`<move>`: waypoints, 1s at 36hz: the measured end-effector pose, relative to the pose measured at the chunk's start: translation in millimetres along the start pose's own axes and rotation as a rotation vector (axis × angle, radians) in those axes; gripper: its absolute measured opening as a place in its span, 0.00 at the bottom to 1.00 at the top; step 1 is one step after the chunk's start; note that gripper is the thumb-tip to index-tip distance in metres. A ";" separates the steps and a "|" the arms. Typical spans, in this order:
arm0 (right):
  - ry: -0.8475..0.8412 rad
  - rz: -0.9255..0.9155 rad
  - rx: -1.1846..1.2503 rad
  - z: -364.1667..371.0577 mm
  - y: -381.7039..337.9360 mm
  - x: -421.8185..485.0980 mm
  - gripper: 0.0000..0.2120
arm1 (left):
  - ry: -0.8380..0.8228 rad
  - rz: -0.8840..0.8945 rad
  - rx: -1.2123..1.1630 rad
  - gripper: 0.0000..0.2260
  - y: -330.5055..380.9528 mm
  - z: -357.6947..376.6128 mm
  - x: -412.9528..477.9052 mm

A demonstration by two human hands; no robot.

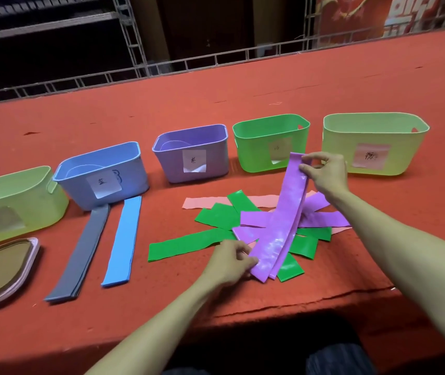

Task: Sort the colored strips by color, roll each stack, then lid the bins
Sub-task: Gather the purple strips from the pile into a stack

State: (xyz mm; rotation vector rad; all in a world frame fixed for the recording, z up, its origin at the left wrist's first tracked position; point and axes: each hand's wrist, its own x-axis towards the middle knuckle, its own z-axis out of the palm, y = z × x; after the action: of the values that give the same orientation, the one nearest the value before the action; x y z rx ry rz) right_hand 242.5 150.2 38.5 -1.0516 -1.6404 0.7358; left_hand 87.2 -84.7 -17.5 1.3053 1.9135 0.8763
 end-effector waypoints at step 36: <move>-0.041 -0.055 0.272 -24.1 -20.9 -37.1 0.12 | 0.255 -0.047 0.440 0.10 11.7 -21.5 100.3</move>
State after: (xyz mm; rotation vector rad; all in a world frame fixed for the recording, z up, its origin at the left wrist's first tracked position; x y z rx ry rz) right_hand 263.6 107.0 48.0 -0.7991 -1.5454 0.9201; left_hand 46.6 10.0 -10.3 1.4410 2.4268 0.6420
